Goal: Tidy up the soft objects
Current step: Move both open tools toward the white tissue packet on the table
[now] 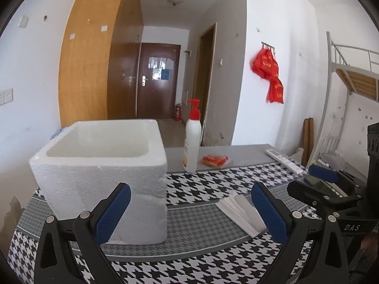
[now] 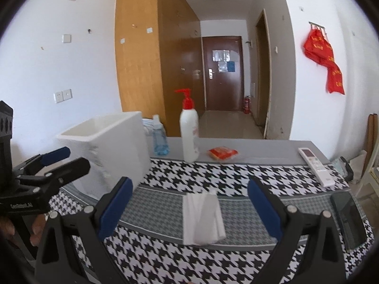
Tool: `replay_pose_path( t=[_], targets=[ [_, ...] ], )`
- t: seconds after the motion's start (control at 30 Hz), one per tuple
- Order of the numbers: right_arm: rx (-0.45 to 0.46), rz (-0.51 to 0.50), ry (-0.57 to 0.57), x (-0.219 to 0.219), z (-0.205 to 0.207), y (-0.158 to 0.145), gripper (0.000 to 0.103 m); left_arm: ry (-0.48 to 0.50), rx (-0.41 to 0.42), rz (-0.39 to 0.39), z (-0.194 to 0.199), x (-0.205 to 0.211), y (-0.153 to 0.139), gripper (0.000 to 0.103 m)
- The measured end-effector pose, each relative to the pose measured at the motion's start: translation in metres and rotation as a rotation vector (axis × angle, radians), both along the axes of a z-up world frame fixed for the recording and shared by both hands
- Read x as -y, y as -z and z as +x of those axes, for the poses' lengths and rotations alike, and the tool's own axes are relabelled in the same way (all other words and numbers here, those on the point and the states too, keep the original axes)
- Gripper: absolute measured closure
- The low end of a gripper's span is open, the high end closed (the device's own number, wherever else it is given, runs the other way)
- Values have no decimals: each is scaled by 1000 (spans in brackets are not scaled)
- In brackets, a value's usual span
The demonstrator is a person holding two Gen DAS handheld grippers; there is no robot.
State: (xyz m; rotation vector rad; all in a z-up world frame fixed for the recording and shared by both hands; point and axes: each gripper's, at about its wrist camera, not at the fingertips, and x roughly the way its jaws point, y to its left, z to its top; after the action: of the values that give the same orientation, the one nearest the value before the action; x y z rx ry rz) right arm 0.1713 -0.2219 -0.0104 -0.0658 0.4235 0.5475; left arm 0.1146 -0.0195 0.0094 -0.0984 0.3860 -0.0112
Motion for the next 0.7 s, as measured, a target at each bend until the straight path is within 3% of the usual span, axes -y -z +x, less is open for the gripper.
replay_pose_path(
  t=[0.37,0.7],
  targets=[
    [-40,-7,73,20,11,13,4,56,-36,7,17,17,11,1],
    [-80,-37,73,27,20,24,4,86,-85,51,34,30,13,1]
  ],
)
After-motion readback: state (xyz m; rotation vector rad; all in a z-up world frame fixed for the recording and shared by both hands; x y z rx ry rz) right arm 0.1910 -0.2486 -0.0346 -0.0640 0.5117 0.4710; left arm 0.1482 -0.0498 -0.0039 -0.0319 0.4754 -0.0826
